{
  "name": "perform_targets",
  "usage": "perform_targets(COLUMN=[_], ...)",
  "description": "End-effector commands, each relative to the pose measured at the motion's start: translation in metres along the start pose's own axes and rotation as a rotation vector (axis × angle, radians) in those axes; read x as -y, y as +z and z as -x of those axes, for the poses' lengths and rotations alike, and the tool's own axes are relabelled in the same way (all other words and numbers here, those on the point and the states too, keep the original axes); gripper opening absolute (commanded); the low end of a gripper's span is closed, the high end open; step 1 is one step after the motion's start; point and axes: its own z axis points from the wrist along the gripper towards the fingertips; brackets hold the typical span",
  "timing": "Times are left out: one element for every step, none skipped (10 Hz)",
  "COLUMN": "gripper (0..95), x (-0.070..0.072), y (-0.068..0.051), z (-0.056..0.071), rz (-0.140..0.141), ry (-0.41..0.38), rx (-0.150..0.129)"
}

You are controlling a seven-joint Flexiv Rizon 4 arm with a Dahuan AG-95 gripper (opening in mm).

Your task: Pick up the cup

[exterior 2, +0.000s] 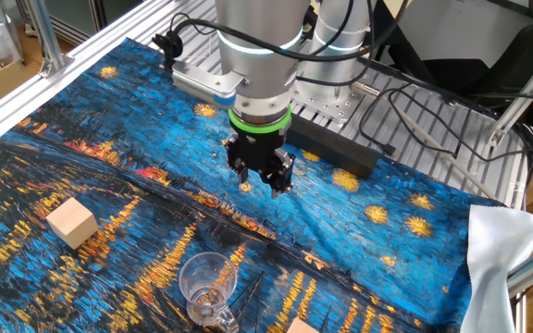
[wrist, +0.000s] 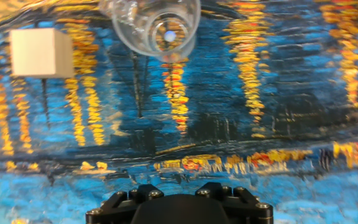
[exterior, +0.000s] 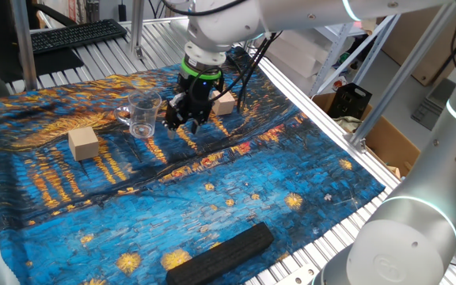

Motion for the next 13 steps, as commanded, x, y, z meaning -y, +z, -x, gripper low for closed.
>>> perform_targets(gripper=[57.0, 38.0, 19.0, 19.0, 19.0, 19.0, 19.0, 19.0, 19.0, 19.0, 19.0, 19.0, 19.0], x=[0.0, -0.001, 0.0, 0.0, 0.0, -0.001, -0.002, -0.002, -0.002, -0.003, -0.003, -0.005, -0.005], y=[-0.001, 0.0, -0.001, -0.001, 0.001, 0.004, 0.007, 0.008, 0.009, 0.01, 0.012, 0.014, 0.014], z=[0.0, 0.003, 0.007, 0.007, 0.008, 0.009, 0.01, 0.011, 0.011, 0.011, 0.012, 0.012, 0.012], rz=[0.003, -0.01, -0.012, -0.023, -0.027, -0.024, -0.032, -0.032, -0.027, -0.045, -0.049, -0.049, -0.048], ry=[-0.021, -0.026, -0.024, -0.017, 0.003, 0.005, 0.008, 0.018, 0.028, 0.027, 0.027, 0.027, 0.026], rx=[0.007, 0.018, 0.045, 0.042, 0.041, 0.037, 0.039, 0.043, 0.054, 0.065, 0.065, 0.076, 0.076])
